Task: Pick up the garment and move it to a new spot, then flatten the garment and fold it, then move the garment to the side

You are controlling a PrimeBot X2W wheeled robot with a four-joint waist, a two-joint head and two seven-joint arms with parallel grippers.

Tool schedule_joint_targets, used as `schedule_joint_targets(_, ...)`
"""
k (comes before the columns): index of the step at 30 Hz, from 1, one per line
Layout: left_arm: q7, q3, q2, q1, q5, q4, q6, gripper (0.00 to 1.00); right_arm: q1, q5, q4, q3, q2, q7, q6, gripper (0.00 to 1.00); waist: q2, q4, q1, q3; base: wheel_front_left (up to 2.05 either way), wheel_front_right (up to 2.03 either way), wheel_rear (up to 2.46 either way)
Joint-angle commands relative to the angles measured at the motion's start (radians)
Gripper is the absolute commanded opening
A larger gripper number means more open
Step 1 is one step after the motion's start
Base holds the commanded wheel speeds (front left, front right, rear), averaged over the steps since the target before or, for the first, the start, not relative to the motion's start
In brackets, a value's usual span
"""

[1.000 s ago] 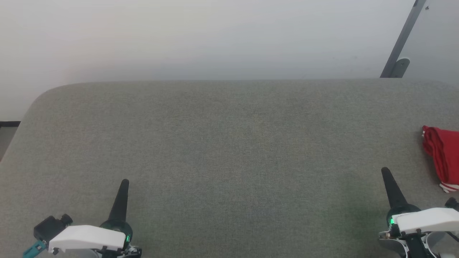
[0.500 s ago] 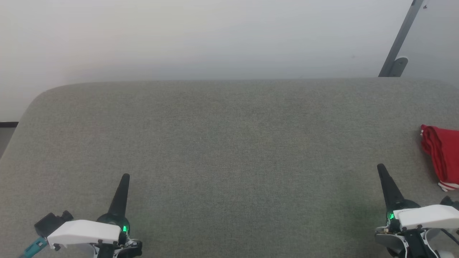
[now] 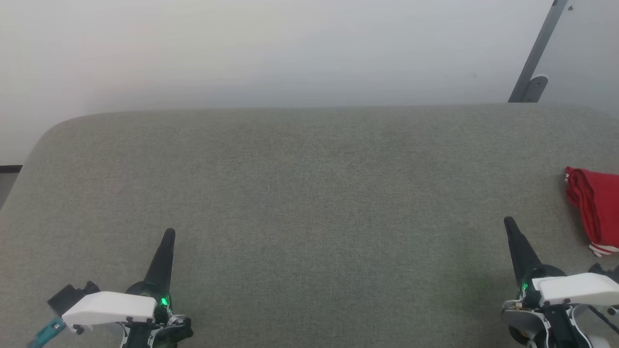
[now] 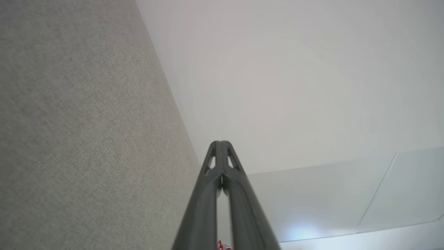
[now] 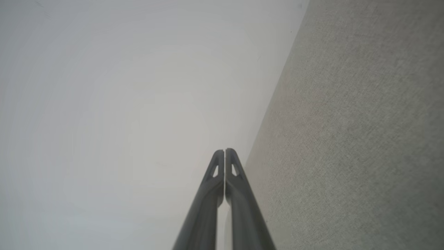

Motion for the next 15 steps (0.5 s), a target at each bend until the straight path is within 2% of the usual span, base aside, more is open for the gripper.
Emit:
schedule_joint_targets(1,0.010,0.007,-0.003,-0.022,-0.023,0.000,-0.002,0.00,-0.017,0.025,0.000,-0.001,0.004,0.007,0.000,0.00,-0.0001,-0.001,0.0000,0.000,0.00,0.00,0.00)
schedule_joint_targets(15,0.036,0.018,-0.012,-0.041,-0.108,0.012,-0.003,0.00,-0.029,0.107,0.008,-0.001,0.016,0.026,0.000,0.00,-0.0001,-0.006,0.0000,0.002,0.00,0.00,0.00)
